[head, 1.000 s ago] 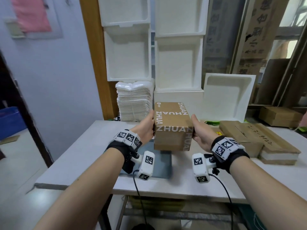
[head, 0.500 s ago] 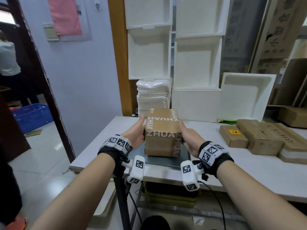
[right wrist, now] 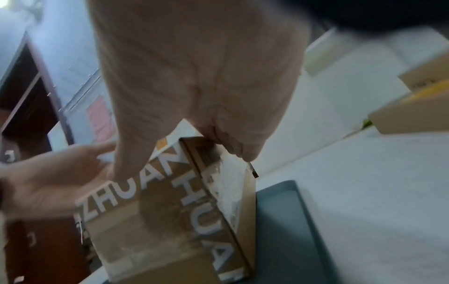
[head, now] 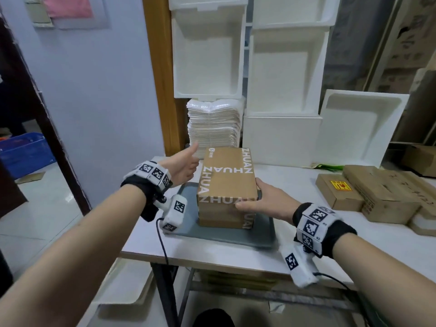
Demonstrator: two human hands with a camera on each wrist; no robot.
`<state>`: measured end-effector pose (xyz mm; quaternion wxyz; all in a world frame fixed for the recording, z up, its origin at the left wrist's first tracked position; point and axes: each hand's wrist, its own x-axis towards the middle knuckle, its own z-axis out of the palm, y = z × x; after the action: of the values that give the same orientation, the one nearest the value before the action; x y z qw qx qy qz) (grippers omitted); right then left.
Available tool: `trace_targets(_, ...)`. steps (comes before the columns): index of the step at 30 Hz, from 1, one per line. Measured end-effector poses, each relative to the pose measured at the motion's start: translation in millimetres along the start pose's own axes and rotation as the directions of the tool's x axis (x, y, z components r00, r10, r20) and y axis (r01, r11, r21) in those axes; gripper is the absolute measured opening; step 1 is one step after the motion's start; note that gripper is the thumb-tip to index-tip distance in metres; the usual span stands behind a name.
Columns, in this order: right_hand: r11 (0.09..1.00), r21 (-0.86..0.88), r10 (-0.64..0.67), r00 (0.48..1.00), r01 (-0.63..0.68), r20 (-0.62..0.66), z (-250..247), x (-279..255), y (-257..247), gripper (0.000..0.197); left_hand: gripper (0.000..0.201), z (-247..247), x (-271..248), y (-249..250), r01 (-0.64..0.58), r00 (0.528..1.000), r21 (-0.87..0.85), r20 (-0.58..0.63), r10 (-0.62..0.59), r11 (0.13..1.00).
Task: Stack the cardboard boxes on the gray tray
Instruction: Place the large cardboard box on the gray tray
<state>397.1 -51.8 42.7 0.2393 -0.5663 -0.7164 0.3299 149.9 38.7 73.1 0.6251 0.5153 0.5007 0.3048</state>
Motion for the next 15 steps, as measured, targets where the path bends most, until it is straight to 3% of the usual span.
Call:
trace_targets(8,0.988,-0.146,-0.039,0.999,0.042,0.022,-5.5,15.9,22.5,0.086,0.088,-18.3,59.7,37.3,-0.047,0.999,0.011,0.023,0.047,0.999)
trace_targets(15,0.989,-0.139,-0.054,0.999,0.054,0.006,1.7,25.2,43.2,0.087,0.088,-25.3,97.4,18.2,0.011,1.000,0.026,0.006,-0.011,1.000)
